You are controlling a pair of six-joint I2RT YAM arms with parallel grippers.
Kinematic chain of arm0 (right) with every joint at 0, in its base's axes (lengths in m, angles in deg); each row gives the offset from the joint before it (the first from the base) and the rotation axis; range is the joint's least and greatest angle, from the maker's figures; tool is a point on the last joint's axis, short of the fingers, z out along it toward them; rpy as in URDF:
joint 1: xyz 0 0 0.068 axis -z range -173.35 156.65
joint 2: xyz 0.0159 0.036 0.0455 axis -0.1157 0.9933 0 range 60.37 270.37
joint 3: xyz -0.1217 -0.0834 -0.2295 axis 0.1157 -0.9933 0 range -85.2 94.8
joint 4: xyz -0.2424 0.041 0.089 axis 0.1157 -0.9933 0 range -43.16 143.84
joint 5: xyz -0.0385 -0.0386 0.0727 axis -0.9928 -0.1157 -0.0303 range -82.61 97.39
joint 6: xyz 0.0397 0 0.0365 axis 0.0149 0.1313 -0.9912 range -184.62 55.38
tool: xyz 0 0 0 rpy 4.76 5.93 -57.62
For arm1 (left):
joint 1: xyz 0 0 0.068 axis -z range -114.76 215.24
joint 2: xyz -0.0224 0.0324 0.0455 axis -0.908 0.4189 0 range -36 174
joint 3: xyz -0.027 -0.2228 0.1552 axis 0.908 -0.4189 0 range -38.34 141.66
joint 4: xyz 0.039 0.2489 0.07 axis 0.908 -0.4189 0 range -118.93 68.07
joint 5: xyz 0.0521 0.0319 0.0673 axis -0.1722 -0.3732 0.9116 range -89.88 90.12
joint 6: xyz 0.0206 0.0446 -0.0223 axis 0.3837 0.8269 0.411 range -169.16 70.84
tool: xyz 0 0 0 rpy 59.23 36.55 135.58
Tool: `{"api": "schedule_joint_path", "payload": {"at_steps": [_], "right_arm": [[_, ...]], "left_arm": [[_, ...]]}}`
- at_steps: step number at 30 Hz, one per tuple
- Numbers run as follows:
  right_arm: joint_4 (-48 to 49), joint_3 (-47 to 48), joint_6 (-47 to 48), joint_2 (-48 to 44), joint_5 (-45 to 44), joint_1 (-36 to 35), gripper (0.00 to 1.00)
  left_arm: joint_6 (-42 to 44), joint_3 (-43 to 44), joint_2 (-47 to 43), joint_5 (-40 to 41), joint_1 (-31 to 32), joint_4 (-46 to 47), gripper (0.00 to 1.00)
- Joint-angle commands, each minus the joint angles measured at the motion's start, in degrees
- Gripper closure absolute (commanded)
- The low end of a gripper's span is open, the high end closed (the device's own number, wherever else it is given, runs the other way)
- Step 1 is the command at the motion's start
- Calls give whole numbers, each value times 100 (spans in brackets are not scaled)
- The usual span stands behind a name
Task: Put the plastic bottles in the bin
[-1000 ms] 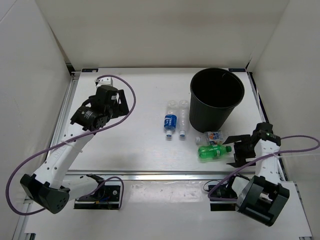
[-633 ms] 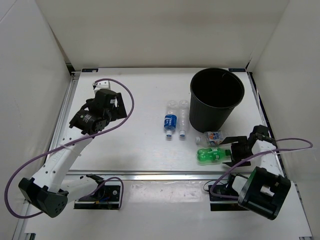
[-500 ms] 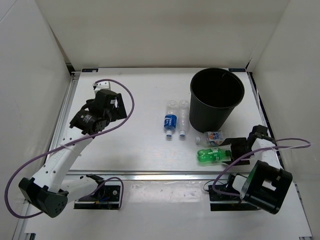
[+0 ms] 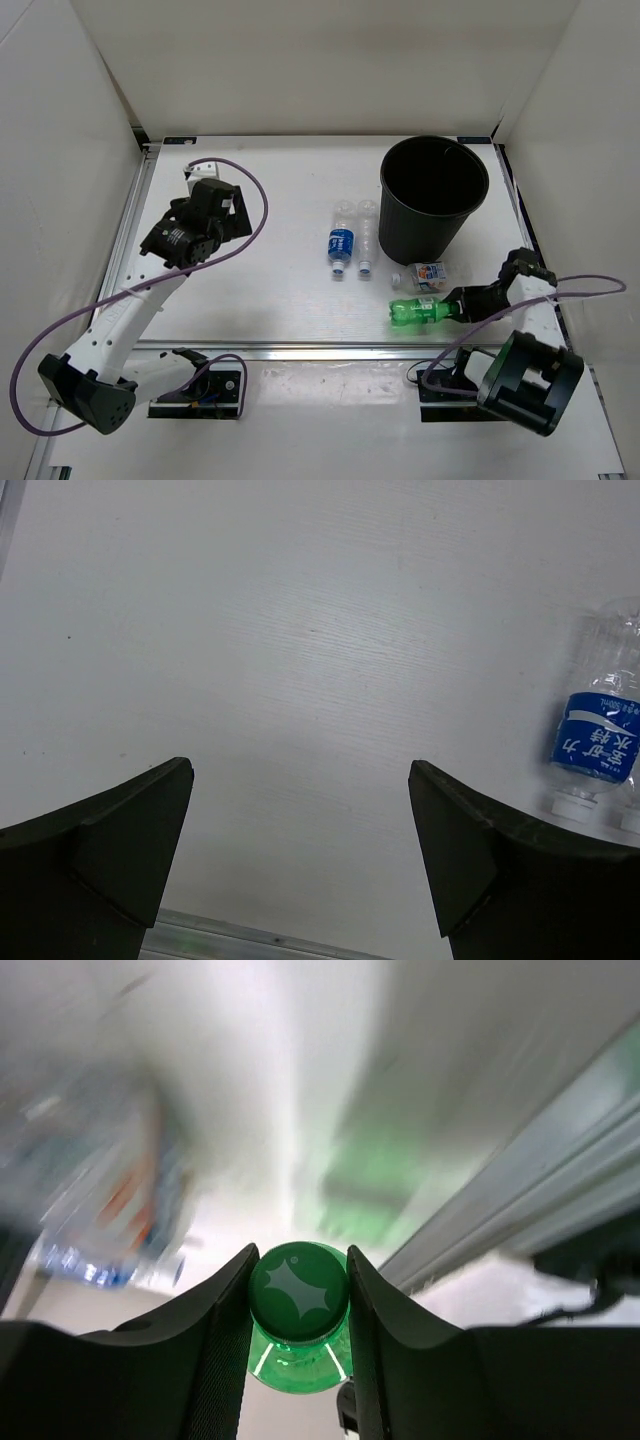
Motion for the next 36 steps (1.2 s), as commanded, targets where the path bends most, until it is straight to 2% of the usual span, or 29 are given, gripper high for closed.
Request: {"api": "schedule_joint_path", "payload": {"at_steps": [1, 3, 4, 6, 7, 11, 14, 18, 20, 24, 26, 27, 29, 32, 33, 36], "right_arm": [[-1374, 994, 420, -592, 126, 26, 87], [-2092, 1904, 666, -848, 126, 26, 93], [-2341, 2276, 719, -901, 187, 26, 99], [-2920, 3128, 869, -901, 302, 26, 100], [-2993, 4011, 991, -901, 354, 26, 100], [-2994, 5790, 993, -569, 767, 26, 100], [-2530, 6278, 809, -121, 820, 26, 100], [-1055, 6384, 544, 660, 209, -472, 99], [-850, 6542, 631, 1005, -101, -780, 90], [-454, 7139, 852, 1734, -383, -932, 90], [-454, 7551, 738, 2051, -383, -932, 83], [-454, 7632, 738, 2183, -383, -932, 59], [-515, 7598, 807, 2184, -304, -932, 58], [-577, 7221, 860, 1765, -644, -932, 4], [-577, 6793, 861, 1623, -647, -879, 0], [-392, 6202, 922, 1192, -585, -590, 0]], "left_arm": [[-99, -67, -22, 369, 2, -24, 0], [-152, -138, -22, 431, 2, -24, 0], [-222, -199, -22, 432, 2, -24, 0], [-275, -199, -22, 502, 2, -24, 0], [-275, -199, 30, 502, 2, -24, 0], [-337, -252, 83, 555, 2, -24, 0], [-337, -252, 144, 555, 2, -24, 0], [-389, -252, 198, 389, 2, 160, 0], [-319, -200, 338, 265, 2, 231, 0], [-319, -77, 478, 134, 2, 284, 0], [-319, -6, 549, 133, 2, 284, 0], [-319, 46, 610, 81, 2, 284, 0], [-319, 99, 724, 80, 2, 284, 0], [-319, 152, 830, 80, 2, 337, 0], [-319, 205, 830, 80, 2, 337, 0], [-319, 275, 944, 80, 2, 337, 0]]}}
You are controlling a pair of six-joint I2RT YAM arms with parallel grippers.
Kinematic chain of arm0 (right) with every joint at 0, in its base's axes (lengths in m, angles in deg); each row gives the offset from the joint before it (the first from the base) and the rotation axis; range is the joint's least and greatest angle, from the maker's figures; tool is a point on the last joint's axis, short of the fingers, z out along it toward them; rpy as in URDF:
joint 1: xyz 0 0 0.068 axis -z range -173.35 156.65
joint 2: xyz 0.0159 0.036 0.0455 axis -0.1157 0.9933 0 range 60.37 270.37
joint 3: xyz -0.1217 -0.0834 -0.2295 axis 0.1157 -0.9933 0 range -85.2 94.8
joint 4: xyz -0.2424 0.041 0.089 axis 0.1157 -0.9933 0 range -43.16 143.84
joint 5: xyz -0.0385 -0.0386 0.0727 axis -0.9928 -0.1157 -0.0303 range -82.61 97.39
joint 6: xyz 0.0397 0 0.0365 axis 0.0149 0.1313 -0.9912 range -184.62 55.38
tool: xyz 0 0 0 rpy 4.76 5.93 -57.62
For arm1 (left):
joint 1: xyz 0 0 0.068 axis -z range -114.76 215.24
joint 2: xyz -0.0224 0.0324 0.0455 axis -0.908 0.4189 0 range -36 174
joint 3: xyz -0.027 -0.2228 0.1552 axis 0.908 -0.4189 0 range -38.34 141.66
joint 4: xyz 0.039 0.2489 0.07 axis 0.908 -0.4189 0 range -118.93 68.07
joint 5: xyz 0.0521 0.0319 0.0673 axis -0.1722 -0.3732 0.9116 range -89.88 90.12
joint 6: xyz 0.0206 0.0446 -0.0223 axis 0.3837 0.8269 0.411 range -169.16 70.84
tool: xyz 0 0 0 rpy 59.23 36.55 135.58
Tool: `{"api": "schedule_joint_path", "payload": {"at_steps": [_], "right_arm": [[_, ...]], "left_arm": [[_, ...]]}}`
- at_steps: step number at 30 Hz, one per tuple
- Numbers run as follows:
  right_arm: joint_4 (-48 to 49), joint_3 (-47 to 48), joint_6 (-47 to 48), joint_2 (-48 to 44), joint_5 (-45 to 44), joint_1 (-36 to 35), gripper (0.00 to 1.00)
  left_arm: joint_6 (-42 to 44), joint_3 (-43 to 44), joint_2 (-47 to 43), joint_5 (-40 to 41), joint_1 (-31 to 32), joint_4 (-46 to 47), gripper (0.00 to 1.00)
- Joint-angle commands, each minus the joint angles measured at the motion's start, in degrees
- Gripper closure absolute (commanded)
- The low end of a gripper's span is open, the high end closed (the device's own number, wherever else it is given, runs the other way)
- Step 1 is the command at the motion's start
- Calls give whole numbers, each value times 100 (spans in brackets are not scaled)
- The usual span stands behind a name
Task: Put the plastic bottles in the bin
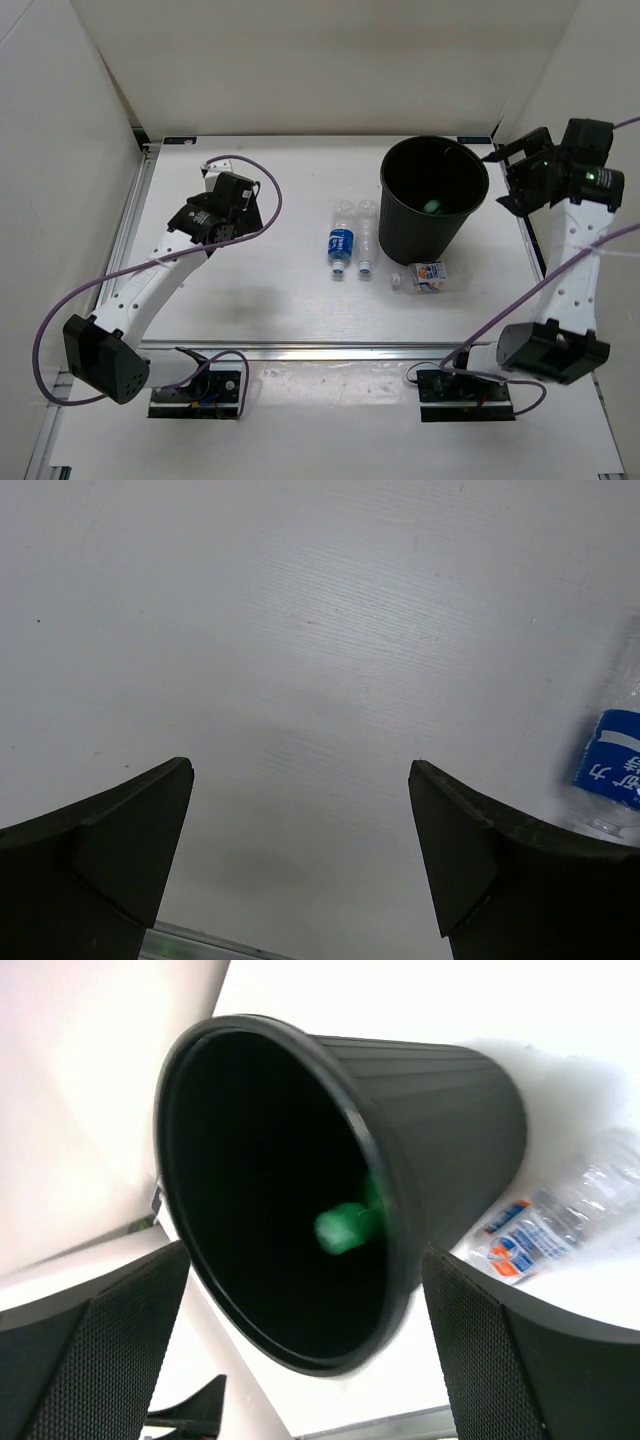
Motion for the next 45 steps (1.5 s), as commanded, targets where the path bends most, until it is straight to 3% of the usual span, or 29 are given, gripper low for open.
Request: {"api": "schedule_joint_path", "payload": {"at_steps": [1, 4, 8, 13, 21, 31, 35, 38, 42, 45], "right_arm": [[132, -579, 131, -505, -155, 357, 0], [-35, -1027, -53, -856, -331, 656, 0], [333, -2982, -510, -1410, 37, 1131, 0], [880, -4358, -949, -1036, 776, 1264, 0], [1416, -4413, -519, 493, 1040, 974, 0], [1530, -4194, -344, 1928, 514, 543, 0], [1294, -4255, -344, 1684, 268, 543, 42], [785, -4203, -116, 1201, 4, 490, 43], [-331, -3914, 271, 287, -234, 333, 64], [-1315, -3484, 377, -801, -50, 332, 69]], "left_arm": [[-4, 338, 55, -34, 2, 98, 0], [48, 444, 117, -86, 2, 98, 0], [163, 445, 240, -86, 2, 98, 0], [268, 445, 293, -86, 2, 98, 0], [207, 286, 345, -86, 2, 46, 0], [207, 286, 600, -280, 2, 98, 0], [330, 286, 600, -148, 2, 98, 0], [330, 147, 548, -25, 2, 203, 0], [111, 5, 495, 300, 2, 204, 0], [-30, -48, 495, 467, 2, 265, 0]]}}
